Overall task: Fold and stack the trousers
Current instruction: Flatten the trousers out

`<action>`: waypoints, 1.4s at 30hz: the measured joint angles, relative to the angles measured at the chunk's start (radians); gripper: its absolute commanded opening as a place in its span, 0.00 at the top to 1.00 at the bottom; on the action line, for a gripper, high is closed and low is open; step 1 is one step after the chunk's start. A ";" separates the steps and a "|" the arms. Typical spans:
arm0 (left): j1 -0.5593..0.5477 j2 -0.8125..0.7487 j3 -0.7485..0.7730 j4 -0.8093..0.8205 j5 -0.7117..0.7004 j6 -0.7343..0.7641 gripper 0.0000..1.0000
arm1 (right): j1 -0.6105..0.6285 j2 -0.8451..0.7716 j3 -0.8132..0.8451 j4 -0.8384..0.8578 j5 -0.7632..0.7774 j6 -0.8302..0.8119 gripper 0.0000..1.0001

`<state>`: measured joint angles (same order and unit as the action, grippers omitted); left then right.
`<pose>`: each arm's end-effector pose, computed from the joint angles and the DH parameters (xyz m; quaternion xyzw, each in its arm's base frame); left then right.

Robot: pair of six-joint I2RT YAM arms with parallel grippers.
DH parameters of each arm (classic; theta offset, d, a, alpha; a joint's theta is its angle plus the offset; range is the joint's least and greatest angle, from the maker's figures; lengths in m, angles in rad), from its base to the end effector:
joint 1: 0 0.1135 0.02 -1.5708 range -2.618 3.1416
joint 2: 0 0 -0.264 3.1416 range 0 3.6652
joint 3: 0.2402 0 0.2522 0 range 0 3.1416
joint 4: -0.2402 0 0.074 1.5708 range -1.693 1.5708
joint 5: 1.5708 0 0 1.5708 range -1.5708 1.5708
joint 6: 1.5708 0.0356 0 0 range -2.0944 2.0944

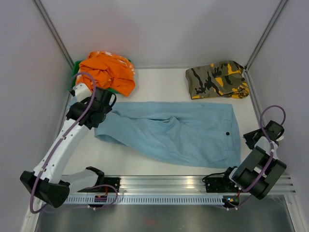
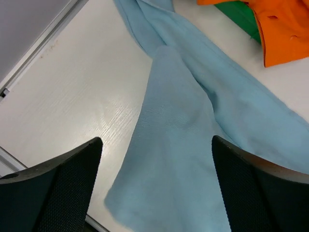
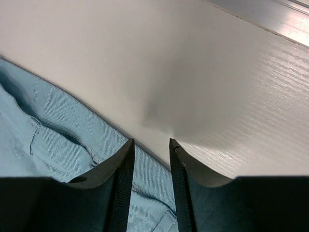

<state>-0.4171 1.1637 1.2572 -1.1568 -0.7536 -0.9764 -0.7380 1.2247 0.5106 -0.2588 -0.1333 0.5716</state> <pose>0.1949 -0.0597 0.3512 -0.3372 0.8396 0.1234 0.4076 0.1633 -0.1421 0.1564 0.5651 0.7682 0.0390 0.2981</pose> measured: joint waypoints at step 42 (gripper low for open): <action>0.590 0.067 -0.533 0.572 0.636 0.309 0.98 | 0.025 -0.005 -0.027 0.020 -0.151 -0.045 0.58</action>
<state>0.1730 1.2308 0.7238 -0.5846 -0.1181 -0.6674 -0.7128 1.2198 0.4831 -0.2390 -0.2844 0.5262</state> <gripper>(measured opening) 0.039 0.424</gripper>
